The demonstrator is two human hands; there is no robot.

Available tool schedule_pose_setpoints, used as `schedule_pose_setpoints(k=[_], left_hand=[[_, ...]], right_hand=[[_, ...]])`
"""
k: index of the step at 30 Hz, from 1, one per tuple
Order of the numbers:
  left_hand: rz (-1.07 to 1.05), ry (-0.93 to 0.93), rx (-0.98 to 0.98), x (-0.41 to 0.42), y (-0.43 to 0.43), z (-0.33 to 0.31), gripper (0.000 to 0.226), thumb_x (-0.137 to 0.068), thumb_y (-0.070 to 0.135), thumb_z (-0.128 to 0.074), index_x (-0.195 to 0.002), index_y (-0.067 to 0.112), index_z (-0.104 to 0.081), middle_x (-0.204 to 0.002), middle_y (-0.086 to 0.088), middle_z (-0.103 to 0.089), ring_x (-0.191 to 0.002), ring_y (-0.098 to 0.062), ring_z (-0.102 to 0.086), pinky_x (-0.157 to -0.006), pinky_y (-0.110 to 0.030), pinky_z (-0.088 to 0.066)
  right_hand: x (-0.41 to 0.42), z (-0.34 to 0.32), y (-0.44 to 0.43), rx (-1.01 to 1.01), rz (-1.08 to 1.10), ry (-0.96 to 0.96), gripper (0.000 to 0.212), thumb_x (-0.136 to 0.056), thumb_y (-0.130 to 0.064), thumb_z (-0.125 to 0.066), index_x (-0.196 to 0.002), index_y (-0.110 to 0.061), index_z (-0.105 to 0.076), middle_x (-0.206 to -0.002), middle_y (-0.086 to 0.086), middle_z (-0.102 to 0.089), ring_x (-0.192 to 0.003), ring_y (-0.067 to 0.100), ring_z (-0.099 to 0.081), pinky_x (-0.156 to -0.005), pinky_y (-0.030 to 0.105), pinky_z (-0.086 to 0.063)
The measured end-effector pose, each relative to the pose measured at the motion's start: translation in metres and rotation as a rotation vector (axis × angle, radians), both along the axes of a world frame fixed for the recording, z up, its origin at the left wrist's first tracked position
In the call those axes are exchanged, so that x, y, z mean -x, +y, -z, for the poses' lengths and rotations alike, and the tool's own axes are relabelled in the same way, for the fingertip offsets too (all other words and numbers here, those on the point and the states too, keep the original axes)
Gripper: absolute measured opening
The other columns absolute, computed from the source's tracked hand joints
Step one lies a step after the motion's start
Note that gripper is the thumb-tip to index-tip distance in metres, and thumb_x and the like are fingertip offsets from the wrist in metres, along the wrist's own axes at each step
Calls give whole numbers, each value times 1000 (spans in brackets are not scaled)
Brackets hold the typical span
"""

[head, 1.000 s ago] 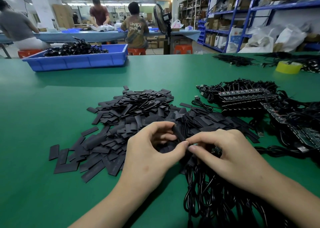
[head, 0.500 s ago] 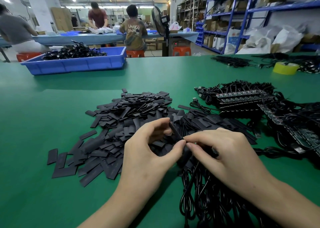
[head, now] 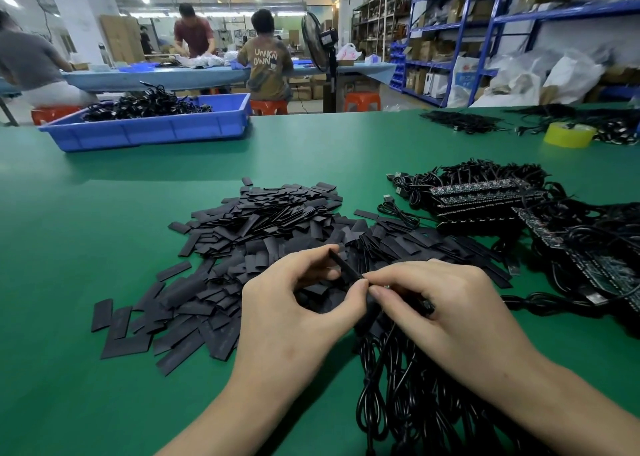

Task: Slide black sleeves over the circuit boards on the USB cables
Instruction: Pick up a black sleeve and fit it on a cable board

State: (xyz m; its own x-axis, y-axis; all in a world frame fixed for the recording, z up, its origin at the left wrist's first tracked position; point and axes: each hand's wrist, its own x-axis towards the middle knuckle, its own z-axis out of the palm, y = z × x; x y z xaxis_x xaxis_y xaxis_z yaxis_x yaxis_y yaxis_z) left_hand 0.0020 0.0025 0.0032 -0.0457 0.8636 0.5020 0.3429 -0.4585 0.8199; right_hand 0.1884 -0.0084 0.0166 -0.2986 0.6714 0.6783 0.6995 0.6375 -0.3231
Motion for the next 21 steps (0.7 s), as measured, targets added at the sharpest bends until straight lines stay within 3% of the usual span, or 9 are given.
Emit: schedule_pose_setpoints(k=[4, 10, 18, 21], left_hand=[[22, -26, -10, 1, 0, -2, 44, -66, 50, -74, -105, 29, -77, -89, 16, -76, -89, -3, -73, -84, -13, -53], [267, -112, -27, 7, -2, -4, 44, -76, 30, -76, -119, 24, -73, -111, 10, -77, -107, -13, -73, -95, -20, -53], [376, -149, -10, 7, 0, -4, 47, -79, 27, -74, -125, 18, -70, -118, 7, -76, -114, -14, -71, -99, -20, -51], [399, -137, 17, 6, 0, -3, 48, -79, 29, -74, -125, 16, -71, -119, 5, -76, -115, -15, -70, -100, -22, -51]], right_hand=[[2, -2, -3, 59, -34, 67, 13, -93, -27, -67, -100, -27, -78, -87, -18, -75, -80, 1, -69, -73, 27, -54], [-6, -15, -6, 227, -143, 387, 15, -89, -21, -67, -97, -26, -80, -80, -10, -77, -74, 8, -73, -71, 18, -55], [-8, -17, -5, 68, -132, 223, 12, -85, -20, -77, -96, -16, -81, -88, -14, -76, -80, 0, -72, -75, 12, -50], [-10, -17, -2, 39, -130, 194, 13, -85, -22, -78, -96, -17, -82, -88, -12, -76, -81, 2, -71, -75, 18, -52]])
